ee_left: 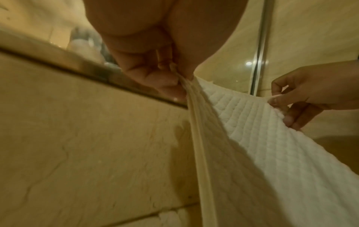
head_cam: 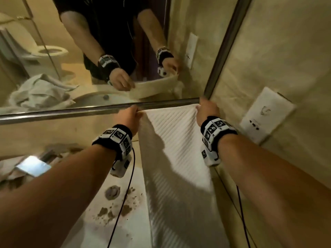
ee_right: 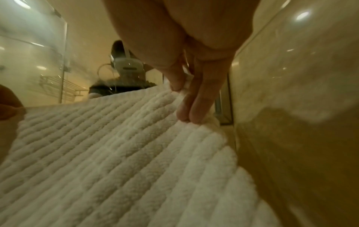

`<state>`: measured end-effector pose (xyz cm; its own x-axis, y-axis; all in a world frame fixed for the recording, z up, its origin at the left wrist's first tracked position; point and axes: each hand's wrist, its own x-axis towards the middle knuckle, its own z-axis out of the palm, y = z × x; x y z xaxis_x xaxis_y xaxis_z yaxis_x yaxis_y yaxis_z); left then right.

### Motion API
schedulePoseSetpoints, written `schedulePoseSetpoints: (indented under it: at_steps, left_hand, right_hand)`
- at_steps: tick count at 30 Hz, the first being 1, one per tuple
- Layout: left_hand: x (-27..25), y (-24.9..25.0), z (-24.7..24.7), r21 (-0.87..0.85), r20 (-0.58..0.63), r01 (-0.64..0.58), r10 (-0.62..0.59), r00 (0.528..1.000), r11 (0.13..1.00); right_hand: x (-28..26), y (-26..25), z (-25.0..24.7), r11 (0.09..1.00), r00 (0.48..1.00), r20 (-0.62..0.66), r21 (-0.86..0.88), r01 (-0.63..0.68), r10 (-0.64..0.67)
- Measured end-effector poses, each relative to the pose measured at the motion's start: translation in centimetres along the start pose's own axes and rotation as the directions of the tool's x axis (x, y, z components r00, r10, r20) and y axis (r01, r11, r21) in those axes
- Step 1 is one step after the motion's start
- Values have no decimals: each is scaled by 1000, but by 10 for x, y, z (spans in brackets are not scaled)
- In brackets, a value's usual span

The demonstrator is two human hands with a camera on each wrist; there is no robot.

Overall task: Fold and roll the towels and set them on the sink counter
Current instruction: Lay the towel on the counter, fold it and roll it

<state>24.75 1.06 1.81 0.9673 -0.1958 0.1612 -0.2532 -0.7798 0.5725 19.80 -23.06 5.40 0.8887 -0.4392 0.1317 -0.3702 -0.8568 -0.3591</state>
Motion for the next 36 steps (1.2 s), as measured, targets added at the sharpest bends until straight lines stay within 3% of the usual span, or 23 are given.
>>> schedulePoseSetpoints:
  at_steps: [7,10,13,15,18,21,23,25,28,30,34,36]
  left_hand:
    - [29,-47,74,-156,46,181,-175,983,971]
    - [36,-67,100,-323,95,293,-277,956,900]
    - [44,-93,124,-380,151,395,-365,919,837]
    - [40,-93,129,-418,168,430,-397,902,800]
    - [20,-90,125,-350,218,423,-367,904,836]
    - [-15,-96,110,-329,265,496,-425,865,804]
    - [-45,-109,102,-332,334,580,-482,810,744]
    - [-79,-118,101,-364,467,703,-533,705,611]
    - [-129,-117,113,-276,657,840,-546,520,467]
    - [-156,-111,127,-223,733,876,-519,440,427]
    - [-187,-97,149,-173,822,896,-441,361,409]
    - [-196,-91,154,-201,840,903,-407,359,380]
  right_hand:
    - [33,8,71,993,997,55,-108,-53,60]
    - [39,14,93,990,993,66,-113,-90,98]
    - [48,19,110,990,982,137,-61,-126,134]
    - [51,26,122,984,970,170,-14,-177,176]
    - [51,34,134,969,949,216,40,-243,229]
    - [43,42,134,947,928,268,121,-298,258]
    - [31,53,131,943,927,281,151,-297,247]
    - [9,67,125,951,882,398,66,-301,252]
    - [-42,92,121,934,725,606,-87,-348,326]
    - [-78,113,126,910,626,691,-116,-399,363]
    - [-123,156,139,872,599,675,-142,-468,431]
    - [-142,160,133,839,578,666,-138,-526,472]
